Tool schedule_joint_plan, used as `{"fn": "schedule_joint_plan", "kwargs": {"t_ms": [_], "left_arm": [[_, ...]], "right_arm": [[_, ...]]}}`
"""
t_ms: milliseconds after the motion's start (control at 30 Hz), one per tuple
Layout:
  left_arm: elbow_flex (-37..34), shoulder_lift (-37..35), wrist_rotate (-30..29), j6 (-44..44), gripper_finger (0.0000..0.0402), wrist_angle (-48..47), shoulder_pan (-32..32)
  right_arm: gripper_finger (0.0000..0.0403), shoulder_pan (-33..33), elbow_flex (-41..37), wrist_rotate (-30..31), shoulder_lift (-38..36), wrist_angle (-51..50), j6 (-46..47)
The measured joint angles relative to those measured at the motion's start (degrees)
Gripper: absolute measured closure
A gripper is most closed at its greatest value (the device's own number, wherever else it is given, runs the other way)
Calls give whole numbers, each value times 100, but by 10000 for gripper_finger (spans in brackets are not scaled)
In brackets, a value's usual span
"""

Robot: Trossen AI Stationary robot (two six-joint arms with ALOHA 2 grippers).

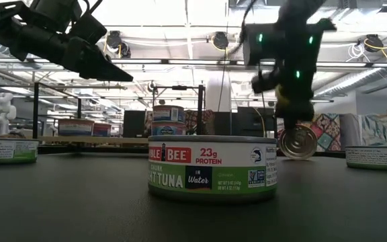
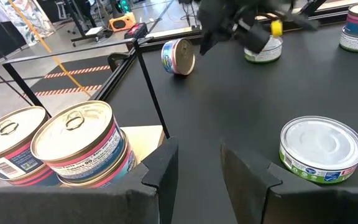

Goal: Stack canned seafood by type on shelf
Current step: Stack the blue-pink tuna can on top of the other blue-pink tuna cans on the shelf

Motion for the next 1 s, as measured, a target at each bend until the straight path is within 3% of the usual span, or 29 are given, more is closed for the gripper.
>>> {"fn": "schedule_joint_plan", "kwargs": {"t_ms": [100, 233, 367, 567, 633, 767, 1000], "left_arm": [[0, 0, -1, -2, 279, -1, 1], [0, 0, -1, -32, 279, -1, 0], [0, 0, 0, -33, 279, -2, -1], [0, 0, -1, -33, 279, -1, -1], [0, 0, -1, -33, 279, -1, 0], [0, 0, -1, -33, 279, -1, 0], [0, 0, -1, -32, 279, -4, 0]], "right_arm": [[402, 87, 151, 211, -425, -210, 17], [402, -331, 87, 272, -1335, -339, 33], [402, -1125, -120, -575, -1990, -367, 83], [402, -1776, -640, -2060, -2153, 397, -642], [402, -1917, -705, -2308, -2117, 447, -759], [402, -2132, -766, -2558, -1939, 395, -935], [403, -2371, -758, -2201, -1615, 444, -1042]]}}
